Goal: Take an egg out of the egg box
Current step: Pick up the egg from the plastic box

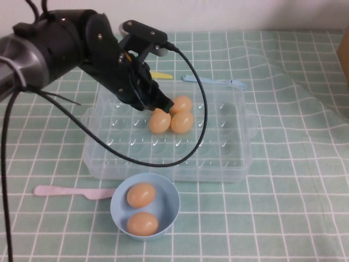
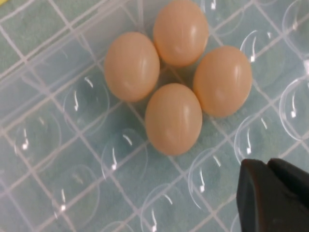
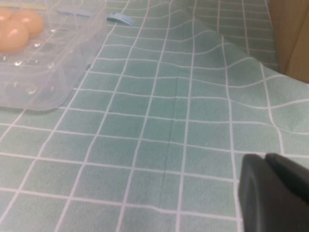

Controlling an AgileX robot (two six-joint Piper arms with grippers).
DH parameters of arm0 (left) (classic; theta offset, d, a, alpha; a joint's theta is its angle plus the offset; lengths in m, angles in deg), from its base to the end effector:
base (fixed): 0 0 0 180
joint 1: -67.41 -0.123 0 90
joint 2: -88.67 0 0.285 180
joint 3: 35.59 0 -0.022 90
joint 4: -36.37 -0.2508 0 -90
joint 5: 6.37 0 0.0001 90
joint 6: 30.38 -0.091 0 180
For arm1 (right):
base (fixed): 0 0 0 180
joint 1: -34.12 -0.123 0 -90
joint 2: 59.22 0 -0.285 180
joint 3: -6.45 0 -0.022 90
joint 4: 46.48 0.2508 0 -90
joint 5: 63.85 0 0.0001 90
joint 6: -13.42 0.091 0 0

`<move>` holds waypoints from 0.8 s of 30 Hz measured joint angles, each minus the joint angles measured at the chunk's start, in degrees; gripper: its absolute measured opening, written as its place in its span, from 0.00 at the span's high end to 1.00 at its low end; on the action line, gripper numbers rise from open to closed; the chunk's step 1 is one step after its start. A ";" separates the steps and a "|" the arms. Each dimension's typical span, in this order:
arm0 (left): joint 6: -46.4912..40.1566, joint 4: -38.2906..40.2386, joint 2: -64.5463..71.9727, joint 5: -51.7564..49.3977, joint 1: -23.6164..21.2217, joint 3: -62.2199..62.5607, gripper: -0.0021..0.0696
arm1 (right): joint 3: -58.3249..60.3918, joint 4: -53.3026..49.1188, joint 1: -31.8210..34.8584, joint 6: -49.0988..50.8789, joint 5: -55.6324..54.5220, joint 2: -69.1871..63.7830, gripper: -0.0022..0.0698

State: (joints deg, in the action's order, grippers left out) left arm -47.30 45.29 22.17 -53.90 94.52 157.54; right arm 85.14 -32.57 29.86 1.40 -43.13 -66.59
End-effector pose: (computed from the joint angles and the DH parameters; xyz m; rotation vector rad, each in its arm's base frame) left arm 0.3626 -0.1974 0.2845 0.8822 2.4307 -0.2531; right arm 0.0524 0.0117 0.1733 -0.1117 1.8519 0.1430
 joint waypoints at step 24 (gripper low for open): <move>-0.51 -9.49 13.60 -4.50 1.99 11.83 0.37 | 0.00 0.04 0.00 0.00 0.00 0.00 0.99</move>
State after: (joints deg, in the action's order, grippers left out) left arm -47.81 35.80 35.77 -58.40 96.51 169.37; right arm 85.14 -32.53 29.86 1.40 -43.13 -66.59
